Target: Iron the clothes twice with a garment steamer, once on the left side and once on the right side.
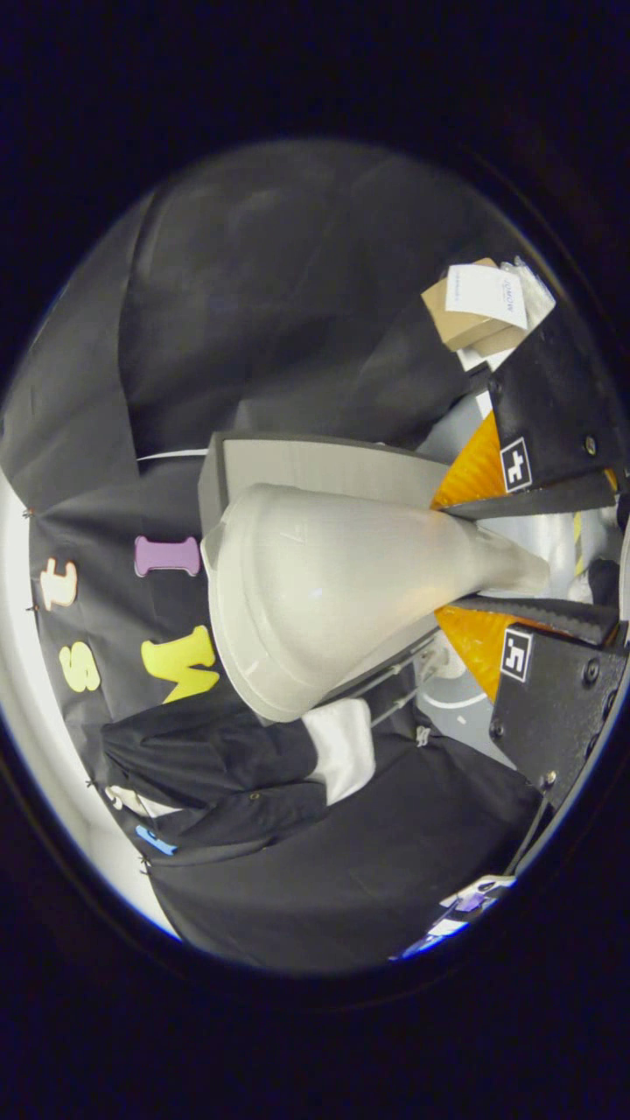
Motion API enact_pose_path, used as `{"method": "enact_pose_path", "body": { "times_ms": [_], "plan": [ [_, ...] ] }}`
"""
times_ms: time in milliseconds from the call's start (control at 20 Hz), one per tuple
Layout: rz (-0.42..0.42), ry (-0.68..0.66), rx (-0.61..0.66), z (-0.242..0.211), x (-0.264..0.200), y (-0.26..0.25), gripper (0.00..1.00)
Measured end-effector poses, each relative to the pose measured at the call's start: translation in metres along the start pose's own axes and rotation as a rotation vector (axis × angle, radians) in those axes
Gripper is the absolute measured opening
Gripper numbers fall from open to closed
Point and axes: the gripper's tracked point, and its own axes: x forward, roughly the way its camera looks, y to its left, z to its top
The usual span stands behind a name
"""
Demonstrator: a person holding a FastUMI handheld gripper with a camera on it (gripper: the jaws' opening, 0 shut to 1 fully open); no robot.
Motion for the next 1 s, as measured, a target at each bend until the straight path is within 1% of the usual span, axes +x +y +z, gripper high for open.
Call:
{"method": "enact_pose_path", "body": {
  "times_ms": [150, 300, 600, 800, 1000],
  "plan": [
    [0.022, 0.024, 0.015, -0.028, -0.009, -0.019, 0.43],
    [0.049, 0.029, 0.004, -0.040, -0.014, -0.025, 0.43],
    [0.095, 0.021, -0.051, -0.045, -0.016, -0.021, 0.43],
    [0.114, -0.006, -0.095, -0.031, -0.018, -0.011, 0.43],
    [0.134, -0.009, -0.141, -0.027, -0.019, -0.004, 0.43]
  ]
}}
